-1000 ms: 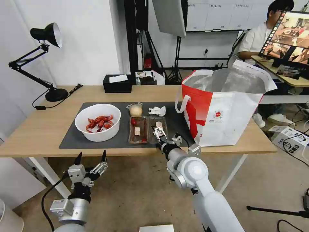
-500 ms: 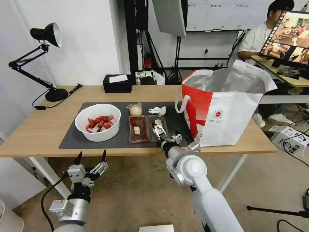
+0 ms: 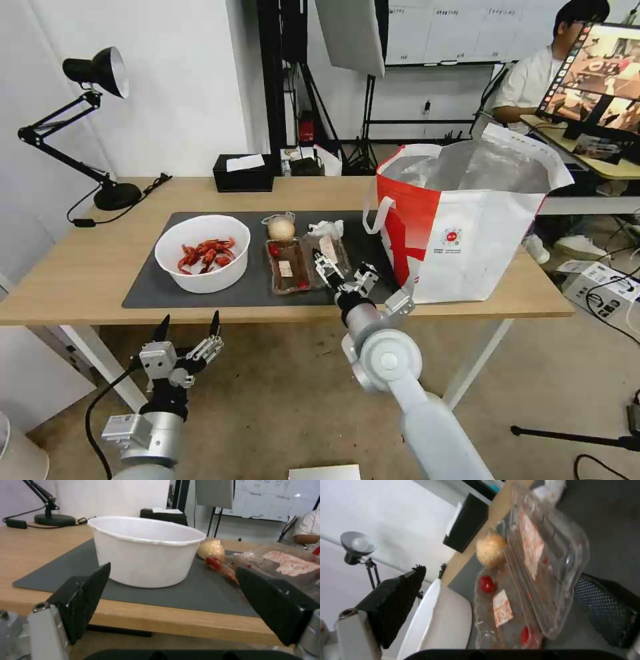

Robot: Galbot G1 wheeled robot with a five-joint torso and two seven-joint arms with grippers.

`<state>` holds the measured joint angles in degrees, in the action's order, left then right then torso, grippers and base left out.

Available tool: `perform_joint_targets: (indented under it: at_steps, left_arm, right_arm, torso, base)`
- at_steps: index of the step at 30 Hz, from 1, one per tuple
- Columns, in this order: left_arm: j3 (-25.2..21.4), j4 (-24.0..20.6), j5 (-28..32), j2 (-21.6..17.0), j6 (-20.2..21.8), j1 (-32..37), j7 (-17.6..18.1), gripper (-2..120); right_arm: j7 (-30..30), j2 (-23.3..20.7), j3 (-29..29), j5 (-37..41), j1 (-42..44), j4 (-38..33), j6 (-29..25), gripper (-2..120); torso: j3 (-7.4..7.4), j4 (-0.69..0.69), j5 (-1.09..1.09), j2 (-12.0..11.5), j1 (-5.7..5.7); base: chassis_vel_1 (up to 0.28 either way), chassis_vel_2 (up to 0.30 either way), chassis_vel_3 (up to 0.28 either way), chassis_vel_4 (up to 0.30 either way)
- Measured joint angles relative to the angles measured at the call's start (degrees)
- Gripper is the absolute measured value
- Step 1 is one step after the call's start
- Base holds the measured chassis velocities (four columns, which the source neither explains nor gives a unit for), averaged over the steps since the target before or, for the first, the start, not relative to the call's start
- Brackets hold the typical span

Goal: Pick up the trash from the table and place it into the takeout bag.

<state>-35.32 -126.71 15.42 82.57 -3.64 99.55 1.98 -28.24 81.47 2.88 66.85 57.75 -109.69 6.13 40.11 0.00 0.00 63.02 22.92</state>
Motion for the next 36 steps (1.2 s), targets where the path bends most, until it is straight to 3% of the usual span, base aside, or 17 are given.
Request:
perform_joint_targets:
  at_steps: [26, 33, 36]
  left_arm:
    - [-0.06, -0.62, 0.13, -0.08, -0.18, 0.33, -0.03, 100]
    - [-0.39, -0.98, 0.27, -0.19, -0.18, 0.52, -0.03, 100]
    - [-0.71, -1.14, 0.3, -0.07, -0.49, 0.9, -0.02, 100]
  right_arm:
    - [-0.24, -1.94, -2.73, -0.72, -4.07, -1.28, 2.89, 100]
    - [-1.25, -1.85, -5.1, 1.47, -6.88, 0.25, 4.68, 100]
    - [-3.02, -1.16, -7.36, 6.4, -9.97, 2.52, 7.99, 100]
  torso:
    - [0.0, 0.0, 0.0, 0.0, 0.0]
    - [0.0, 0.0, -0.01, 0.0, 0.0]
    - [0.0, 0.0, -0.01, 0.0, 0.0]
  base:
    - [0.0, 0.0, 0.0, 0.0]
    - [0.0, 0.0, 0.0, 0.0]
    - [0.0, 0.0, 0.0, 0.0]
